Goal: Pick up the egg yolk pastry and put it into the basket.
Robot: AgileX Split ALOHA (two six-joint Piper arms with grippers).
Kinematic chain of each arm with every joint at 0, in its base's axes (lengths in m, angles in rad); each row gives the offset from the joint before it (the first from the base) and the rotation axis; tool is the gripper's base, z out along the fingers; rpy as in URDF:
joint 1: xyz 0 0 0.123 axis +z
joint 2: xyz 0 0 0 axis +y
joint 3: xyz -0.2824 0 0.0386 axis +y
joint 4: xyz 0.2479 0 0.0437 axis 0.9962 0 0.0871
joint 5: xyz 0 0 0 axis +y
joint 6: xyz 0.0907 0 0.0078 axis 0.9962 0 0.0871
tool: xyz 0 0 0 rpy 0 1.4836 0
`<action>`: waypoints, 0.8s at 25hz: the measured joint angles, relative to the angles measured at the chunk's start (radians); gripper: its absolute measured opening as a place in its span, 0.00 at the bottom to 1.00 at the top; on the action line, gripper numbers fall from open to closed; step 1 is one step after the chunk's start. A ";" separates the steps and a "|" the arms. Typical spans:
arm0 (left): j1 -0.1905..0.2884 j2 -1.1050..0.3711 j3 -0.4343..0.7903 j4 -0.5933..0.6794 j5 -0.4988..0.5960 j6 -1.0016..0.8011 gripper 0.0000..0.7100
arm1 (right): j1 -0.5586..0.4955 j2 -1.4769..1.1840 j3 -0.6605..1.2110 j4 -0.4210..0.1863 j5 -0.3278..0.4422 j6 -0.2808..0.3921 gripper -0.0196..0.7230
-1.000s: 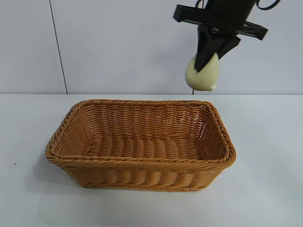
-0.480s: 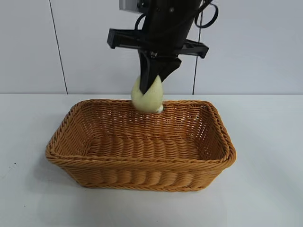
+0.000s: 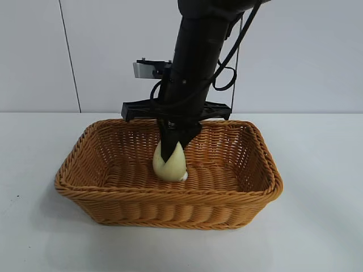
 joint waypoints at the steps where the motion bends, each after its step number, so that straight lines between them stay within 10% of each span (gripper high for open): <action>1: 0.000 0.000 0.000 0.000 0.000 0.000 0.98 | 0.000 0.000 0.000 0.000 0.000 0.000 0.29; 6: 0.000 0.000 0.000 0.000 0.000 0.000 0.98 | 0.000 0.000 -0.002 0.002 0.025 -0.022 0.87; 20: 0.000 0.000 0.000 0.000 -0.001 0.000 0.98 | 0.000 -0.026 -0.253 -0.159 0.196 -0.014 0.95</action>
